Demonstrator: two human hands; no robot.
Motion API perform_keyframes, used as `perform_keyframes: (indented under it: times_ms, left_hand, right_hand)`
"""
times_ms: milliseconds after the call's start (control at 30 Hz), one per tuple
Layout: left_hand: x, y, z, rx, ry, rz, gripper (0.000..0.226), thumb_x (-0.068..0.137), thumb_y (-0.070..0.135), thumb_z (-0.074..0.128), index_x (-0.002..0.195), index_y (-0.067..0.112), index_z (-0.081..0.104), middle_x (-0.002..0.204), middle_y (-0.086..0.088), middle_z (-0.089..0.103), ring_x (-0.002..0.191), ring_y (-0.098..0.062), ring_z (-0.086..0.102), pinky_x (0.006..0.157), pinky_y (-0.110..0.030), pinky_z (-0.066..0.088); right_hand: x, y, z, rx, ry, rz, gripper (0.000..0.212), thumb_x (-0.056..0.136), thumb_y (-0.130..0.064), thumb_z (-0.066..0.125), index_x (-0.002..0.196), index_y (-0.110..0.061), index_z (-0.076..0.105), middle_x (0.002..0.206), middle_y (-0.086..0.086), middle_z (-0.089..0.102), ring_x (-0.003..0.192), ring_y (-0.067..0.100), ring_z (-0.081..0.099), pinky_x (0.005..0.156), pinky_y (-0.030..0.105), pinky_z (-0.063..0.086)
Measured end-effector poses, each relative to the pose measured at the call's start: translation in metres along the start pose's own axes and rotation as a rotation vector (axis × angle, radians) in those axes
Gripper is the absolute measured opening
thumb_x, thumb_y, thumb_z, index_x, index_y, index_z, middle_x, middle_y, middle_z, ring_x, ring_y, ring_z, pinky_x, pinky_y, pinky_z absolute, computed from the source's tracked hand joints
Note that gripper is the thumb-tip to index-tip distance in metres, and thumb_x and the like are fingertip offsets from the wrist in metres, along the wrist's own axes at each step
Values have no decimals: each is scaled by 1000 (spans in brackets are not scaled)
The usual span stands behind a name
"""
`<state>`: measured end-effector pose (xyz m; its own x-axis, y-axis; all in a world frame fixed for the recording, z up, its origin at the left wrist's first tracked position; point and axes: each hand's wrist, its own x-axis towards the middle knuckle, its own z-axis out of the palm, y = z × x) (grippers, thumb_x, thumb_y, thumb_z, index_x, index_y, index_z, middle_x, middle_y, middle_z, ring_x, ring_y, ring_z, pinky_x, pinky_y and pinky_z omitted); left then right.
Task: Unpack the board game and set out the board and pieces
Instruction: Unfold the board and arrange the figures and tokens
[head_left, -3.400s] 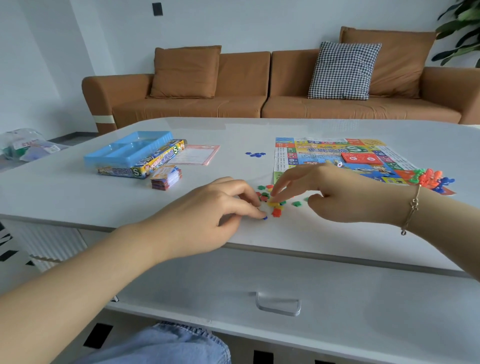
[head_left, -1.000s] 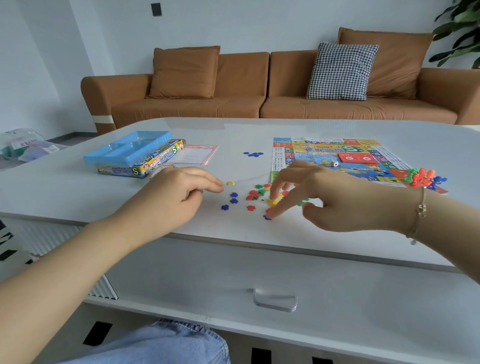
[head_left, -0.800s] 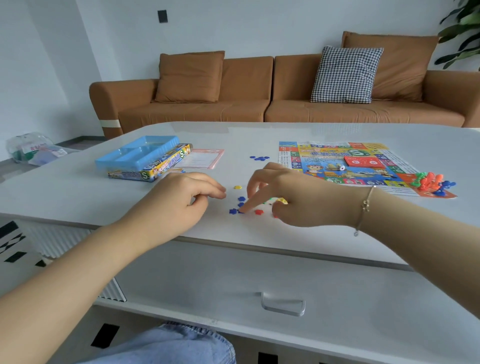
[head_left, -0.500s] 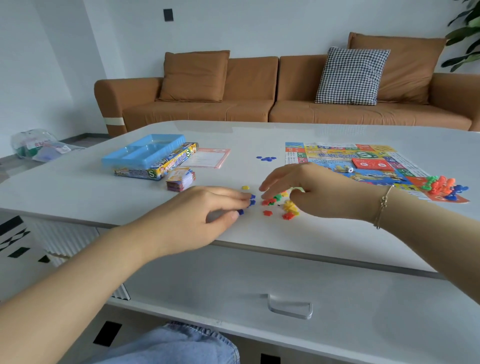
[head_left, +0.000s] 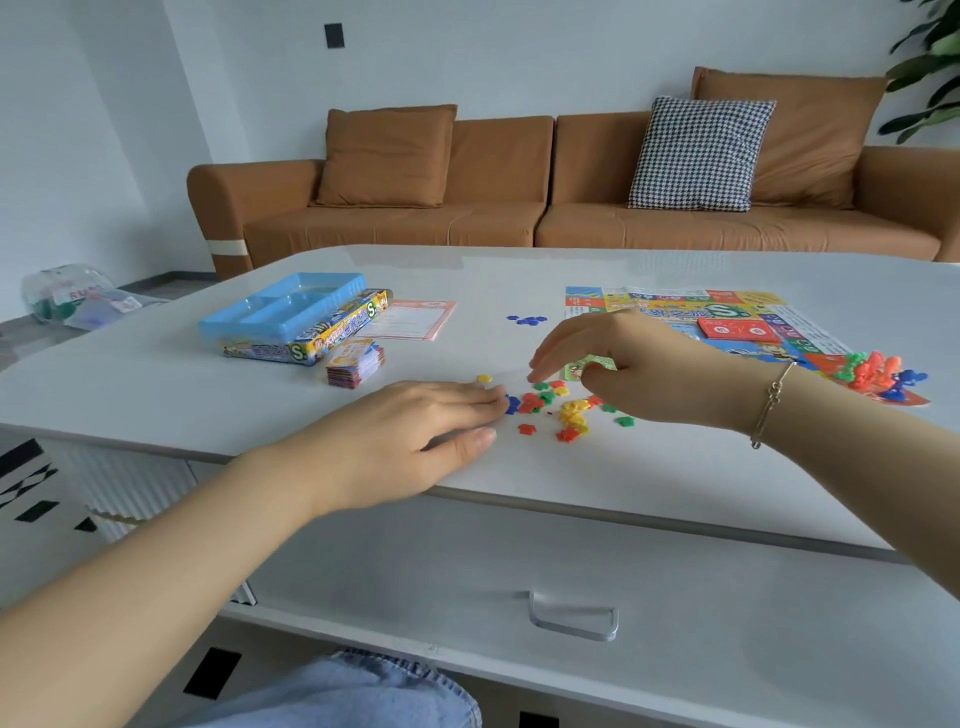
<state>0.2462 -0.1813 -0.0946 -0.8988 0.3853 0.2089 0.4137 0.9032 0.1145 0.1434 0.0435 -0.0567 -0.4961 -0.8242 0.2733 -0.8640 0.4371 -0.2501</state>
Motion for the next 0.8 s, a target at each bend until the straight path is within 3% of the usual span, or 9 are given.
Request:
perform_keyframes:
  times_ms: [167, 300, 400, 467, 600, 733, 800]
  left_hand:
    - [13, 3, -2, 196, 65, 35, 69, 88, 57, 8, 133, 30, 52, 137, 22, 49, 133, -1, 34, 111, -28, 26]
    - [33, 5, -5, 321, 30, 20, 76, 85, 55, -2, 133, 30, 51, 134, 24, 50, 134, -1, 31, 108, -27, 18]
    - [51, 2, -6, 344, -8, -17, 58, 97, 46, 10, 130, 28, 54, 134, 21, 52, 132, -1, 32, 104, -23, 17]
    - [64, -5, -5, 335, -20, -30, 49, 101, 39, 16, 122, 22, 57, 129, 14, 56, 127, -6, 37, 104, -25, 22]
    - [93, -22, -4, 356, -74, -51, 68, 89, 44, 1, 109, 16, 60, 113, 3, 63, 114, -17, 47, 103, -40, 35]
    - [125, -36, -3, 301, -105, -187, 40, 97, 28, 17, 84, 12, 51, 91, -4, 58, 97, -25, 49, 89, -42, 43]
    - [138, -40, -2, 290, -122, -259, 38, 96, 29, 17, 84, 15, 50, 94, -5, 58, 97, -26, 49, 87, -42, 43]
  right_hand:
    - [-4, 8, -3, 12, 32, -7, 49, 79, 6, 44, 107, -23, 70, 117, -11, 62, 110, 6, 56, 98, 30, 44]
    - [-10, 14, -6, 10, 35, 14, 50, 78, 7, 43, 107, -24, 70, 115, -13, 62, 109, 6, 56, 98, 31, 44]
    - [-14, 17, -8, 0, 30, 26, 50, 79, 6, 42, 107, -25, 70, 112, -15, 60, 109, 5, 55, 99, 30, 43]
    - [-17, 20, -10, -6, 28, 30, 50, 79, 6, 42, 107, -25, 70, 111, -16, 60, 109, 6, 55, 99, 29, 43]
    - [-20, 26, -11, -19, 31, 45, 50, 80, 5, 42, 107, -26, 70, 109, -19, 59, 108, 3, 54, 96, 20, 40]
    - [-23, 36, -11, -44, 25, 76, 49, 80, 2, 43, 109, -28, 68, 115, -15, 60, 111, 5, 52, 99, 24, 40]
    - [-24, 41, -10, -64, 28, 83, 49, 81, 1, 42, 109, -30, 68, 117, -12, 62, 111, 7, 53, 99, 29, 42]
